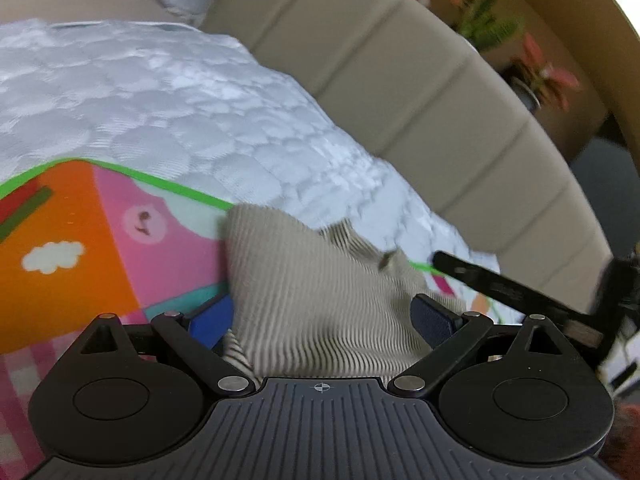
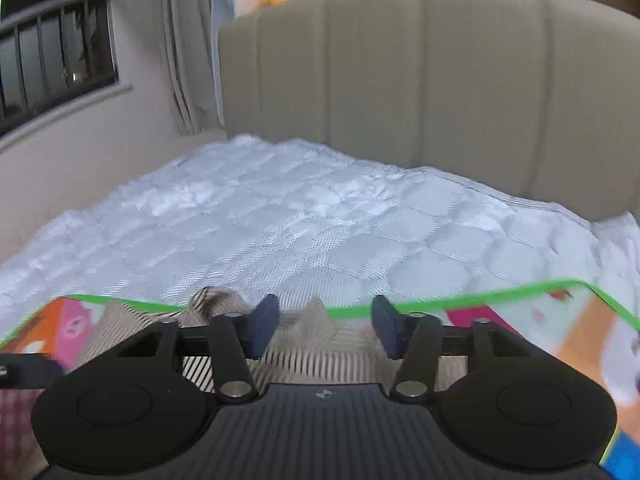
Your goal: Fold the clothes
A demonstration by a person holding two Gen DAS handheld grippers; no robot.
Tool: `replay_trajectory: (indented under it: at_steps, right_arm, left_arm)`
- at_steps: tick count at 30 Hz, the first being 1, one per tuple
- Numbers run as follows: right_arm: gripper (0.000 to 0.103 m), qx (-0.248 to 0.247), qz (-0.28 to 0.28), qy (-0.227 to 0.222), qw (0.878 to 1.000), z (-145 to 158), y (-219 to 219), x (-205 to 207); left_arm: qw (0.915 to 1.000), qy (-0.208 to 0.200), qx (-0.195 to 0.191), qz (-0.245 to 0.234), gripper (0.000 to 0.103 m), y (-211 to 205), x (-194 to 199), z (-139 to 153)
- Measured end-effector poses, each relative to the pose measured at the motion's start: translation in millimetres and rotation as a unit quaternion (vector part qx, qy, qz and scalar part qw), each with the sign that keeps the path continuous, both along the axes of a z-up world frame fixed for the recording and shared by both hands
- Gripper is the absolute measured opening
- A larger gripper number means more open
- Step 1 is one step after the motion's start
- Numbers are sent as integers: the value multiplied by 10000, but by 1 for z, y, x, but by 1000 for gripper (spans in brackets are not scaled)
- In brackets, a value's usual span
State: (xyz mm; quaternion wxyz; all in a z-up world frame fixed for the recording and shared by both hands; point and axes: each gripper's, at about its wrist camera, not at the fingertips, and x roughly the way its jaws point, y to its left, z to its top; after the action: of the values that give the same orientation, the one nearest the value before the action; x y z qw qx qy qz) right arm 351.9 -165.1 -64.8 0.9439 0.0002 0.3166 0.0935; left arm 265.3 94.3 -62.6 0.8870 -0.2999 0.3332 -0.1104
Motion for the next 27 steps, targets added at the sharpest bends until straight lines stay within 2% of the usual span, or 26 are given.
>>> replay_trajectory:
  at_steps: [1, 4, 6, 7, 13, 16, 18, 20, 22, 27]
  right_arm:
    - [37, -46, 19, 136, 9999, -8, 5, 13]
    - [32, -248, 131, 480, 9985, -29, 14, 32]
    - [24, -144, 213, 316, 9992, -13, 10, 19]
    - [6, -92, 253, 235, 9994, -6, 8, 12]
    - [4, 227, 535, -246, 9980, 43, -6, -32]
    - [4, 303, 863, -332, 9953, 74, -16, -94]
    - [4, 297, 1029, -252, 9939, 83, -18, -134]
    - [4, 226, 1166, -101, 9929, 80, -16, -170]
    - [4, 78, 1246, 42, 9922, 71, -16, -197]
    - [5, 81, 1298, 556, 9899, 49, -24, -230]
  left_arm:
    - [9999, 15, -28, 102, 99, 6, 1, -1]
    - [9992, 39, -45, 387, 99, 22, 3, -2]
    - [9982, 51, -102, 590, 99, 33, 5, -3]
    - [9975, 71, -163, 677, 99, 38, 5, -4]
    - [9927, 109, -623, 1029, 99, 61, 1, -4]
    - [9890, -84, -1042, 1045, 99, 69, -9, 8]
    - [9864, -196, -1205, 1100, 99, 72, -20, 19]
    - [9864, -278, -1152, 1136, 100, 71, -33, 32]
    - [9890, -320, -922, 1112, 101, 66, -47, 44]
    - [9950, -78, -570, 817, 102, 50, -79, 52]
